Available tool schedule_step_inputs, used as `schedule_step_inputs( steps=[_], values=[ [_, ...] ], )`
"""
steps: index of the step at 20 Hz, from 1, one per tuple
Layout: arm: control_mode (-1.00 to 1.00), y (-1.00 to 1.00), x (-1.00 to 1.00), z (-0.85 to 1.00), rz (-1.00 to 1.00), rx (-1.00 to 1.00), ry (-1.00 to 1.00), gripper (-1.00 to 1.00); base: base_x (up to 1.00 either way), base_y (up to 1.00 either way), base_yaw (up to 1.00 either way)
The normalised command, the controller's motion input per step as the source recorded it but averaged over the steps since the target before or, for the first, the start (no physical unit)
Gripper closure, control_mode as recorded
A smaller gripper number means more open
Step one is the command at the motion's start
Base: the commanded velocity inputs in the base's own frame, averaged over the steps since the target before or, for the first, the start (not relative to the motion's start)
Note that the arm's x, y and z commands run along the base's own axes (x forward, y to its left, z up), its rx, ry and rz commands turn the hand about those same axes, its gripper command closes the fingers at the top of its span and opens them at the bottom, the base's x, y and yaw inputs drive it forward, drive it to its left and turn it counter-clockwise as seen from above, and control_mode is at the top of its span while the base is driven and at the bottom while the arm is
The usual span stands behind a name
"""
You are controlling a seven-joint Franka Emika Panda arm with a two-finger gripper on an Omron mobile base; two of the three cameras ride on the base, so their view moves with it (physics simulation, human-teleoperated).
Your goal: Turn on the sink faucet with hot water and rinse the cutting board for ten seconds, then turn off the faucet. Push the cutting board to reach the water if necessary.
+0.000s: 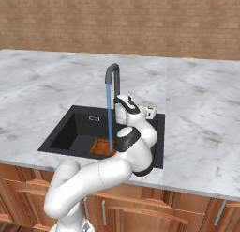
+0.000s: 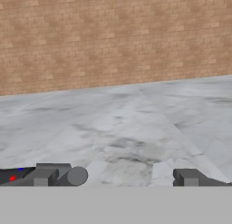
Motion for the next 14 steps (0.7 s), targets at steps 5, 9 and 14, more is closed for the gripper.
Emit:
schedule_step_inputs(
  steps=[5, 9, 14],
  values=[
    [-1.00, 0.00, 0.00, 0.00, 0.00, 0.00, 0.00, -1.00, 0.00, 0.00, 0.00],
    [-1.00, 0.00, 0.00, 0.00, 0.00, 0.00, 0.00, -1.00, 0.00, 0.00, 0.00],
    [-1.00, 0.00, 0.00, 0.00, 0.00, 0.00, 0.00, -1.00, 0.00, 0.00, 0.00]
  ],
)
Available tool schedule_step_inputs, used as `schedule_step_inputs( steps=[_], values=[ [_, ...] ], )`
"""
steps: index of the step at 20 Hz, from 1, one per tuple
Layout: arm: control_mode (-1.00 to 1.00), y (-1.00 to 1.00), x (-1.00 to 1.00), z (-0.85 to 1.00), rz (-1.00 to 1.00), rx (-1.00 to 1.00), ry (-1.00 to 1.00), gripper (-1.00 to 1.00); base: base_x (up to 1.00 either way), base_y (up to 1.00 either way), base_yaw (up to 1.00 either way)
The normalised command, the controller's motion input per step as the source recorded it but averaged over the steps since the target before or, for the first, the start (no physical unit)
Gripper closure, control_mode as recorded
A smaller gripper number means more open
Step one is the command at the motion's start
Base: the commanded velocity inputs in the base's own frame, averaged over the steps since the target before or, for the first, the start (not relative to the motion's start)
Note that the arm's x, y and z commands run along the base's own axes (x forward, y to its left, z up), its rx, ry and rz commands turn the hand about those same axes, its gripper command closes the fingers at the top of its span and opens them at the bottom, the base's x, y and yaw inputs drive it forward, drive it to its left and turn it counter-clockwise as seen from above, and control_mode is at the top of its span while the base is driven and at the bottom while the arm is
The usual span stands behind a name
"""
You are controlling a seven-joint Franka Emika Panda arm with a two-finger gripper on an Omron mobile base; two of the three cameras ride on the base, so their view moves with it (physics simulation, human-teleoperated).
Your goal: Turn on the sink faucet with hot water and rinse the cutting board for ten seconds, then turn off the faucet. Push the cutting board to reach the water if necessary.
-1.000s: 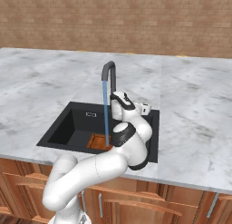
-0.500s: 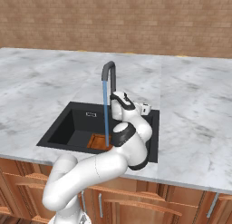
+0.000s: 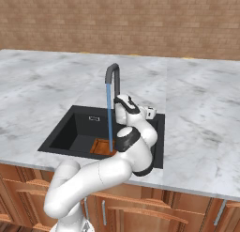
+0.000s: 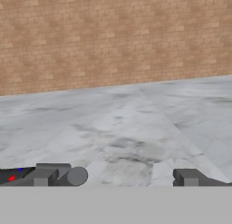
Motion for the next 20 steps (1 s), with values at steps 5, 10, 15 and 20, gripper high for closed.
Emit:
schedule_step_inputs(
  steps=[5, 10, 15, 20],
  values=[
    [-1.00, 0.00, 0.00, 0.00, 0.00, 0.00, 0.00, -1.00, 0.00, 0.00, 0.00],
    [-1.00, 0.00, 0.00, 0.00, 0.00, 0.00, 0.00, -1.00, 0.00, 0.00, 0.00],
    [-1.00, 0.00, 0.00, 0.00, 0.00, 0.00, 0.00, -1.00, 0.00, 0.00, 0.00],
    [-1.00, 0.00, 0.00, 0.00, 0.00, 0.00, 0.00, -1.00, 0.00, 0.00, 0.00]
  ],
)
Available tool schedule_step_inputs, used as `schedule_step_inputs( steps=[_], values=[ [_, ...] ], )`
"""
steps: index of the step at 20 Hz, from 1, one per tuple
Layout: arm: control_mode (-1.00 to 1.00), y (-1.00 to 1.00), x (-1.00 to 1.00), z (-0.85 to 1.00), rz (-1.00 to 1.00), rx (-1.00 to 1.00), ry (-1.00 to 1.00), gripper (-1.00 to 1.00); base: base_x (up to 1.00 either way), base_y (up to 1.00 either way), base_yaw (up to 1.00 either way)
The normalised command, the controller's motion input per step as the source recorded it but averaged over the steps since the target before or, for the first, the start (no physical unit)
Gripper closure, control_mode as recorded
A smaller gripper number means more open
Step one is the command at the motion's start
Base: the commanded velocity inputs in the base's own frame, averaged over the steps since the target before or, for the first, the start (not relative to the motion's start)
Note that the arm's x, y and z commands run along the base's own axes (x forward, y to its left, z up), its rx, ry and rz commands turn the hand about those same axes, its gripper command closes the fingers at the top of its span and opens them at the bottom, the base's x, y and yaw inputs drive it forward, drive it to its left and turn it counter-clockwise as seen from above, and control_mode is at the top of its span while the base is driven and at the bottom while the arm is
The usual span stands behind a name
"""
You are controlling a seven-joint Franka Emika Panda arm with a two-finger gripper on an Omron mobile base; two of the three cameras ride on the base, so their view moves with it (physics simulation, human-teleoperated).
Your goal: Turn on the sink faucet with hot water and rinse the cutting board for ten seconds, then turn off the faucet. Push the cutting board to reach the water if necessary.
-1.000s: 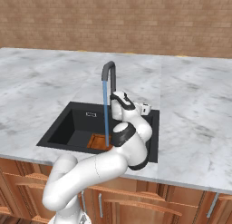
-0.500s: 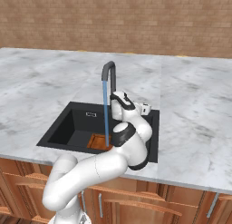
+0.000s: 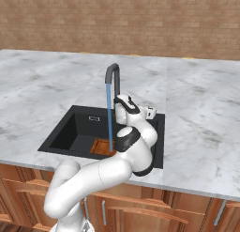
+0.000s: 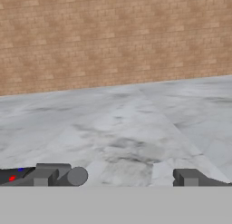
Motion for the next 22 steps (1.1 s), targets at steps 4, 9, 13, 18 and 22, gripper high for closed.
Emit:
schedule_step_inputs(
  steps=[4, 9, 13, 18, 22],
  values=[
    [-1.00, 0.00, 0.00, 0.00, 0.00, 0.00, 0.00, -1.00, 0.00, 0.00, 0.00],
    [-1.00, 0.00, 0.00, 0.00, 0.00, 0.00, 0.00, -1.00, 0.00, 0.00, 0.00],
    [-1.00, 0.00, 0.00, 0.00, 0.00, 0.00, 0.00, -1.00, 0.00, 0.00, 0.00],
    [-1.00, 0.00, 0.00, 0.00, 0.00, 0.00, 0.00, -1.00, 0.00, 0.00, 0.00],
    [-1.00, 0.00, 0.00, 0.00, 0.00, 0.00, 0.00, -1.00, 0.00, 0.00, 0.00]
  ],
)
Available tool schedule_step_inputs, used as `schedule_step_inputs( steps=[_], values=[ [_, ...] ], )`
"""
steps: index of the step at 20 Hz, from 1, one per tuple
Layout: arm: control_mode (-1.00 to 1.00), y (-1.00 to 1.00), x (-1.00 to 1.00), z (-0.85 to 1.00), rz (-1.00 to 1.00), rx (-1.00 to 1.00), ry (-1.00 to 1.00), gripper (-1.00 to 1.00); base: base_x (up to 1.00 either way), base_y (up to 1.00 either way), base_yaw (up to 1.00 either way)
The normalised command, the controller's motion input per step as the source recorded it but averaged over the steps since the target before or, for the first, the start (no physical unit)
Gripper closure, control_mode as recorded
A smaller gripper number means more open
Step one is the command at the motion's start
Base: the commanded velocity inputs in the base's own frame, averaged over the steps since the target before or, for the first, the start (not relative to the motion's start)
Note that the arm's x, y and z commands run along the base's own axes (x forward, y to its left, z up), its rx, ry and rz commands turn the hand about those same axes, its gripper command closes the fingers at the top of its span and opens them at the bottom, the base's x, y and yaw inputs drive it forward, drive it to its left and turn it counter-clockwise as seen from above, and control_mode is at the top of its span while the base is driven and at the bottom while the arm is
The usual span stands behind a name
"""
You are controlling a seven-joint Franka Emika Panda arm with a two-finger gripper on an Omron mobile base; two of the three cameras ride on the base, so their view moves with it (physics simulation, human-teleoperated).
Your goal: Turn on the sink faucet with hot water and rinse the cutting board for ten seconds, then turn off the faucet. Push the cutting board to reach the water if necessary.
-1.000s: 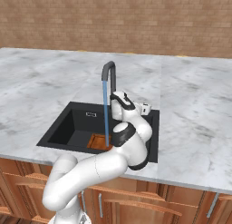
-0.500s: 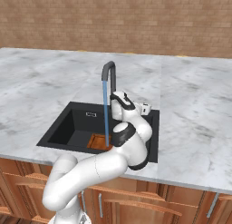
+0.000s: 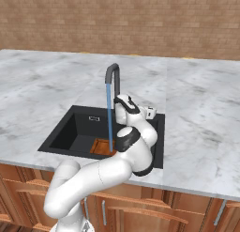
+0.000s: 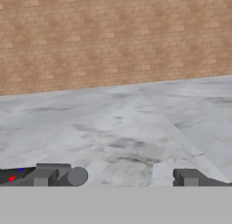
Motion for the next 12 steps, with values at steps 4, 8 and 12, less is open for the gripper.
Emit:
schedule_step_inputs(
  steps=[4, 8, 12],
  values=[
    [-1.00, 0.00, 0.00, 0.00, 0.00, 0.00, 0.00, -1.00, 0.00, 0.00, 0.00],
    [-1.00, 0.00, 0.00, 0.00, 0.00, 0.00, 0.00, -1.00, 0.00, 0.00, 0.00],
    [-1.00, 0.00, 0.00, 0.00, 0.00, 0.00, 0.00, -1.00, 0.00, 0.00, 0.00]
  ],
)
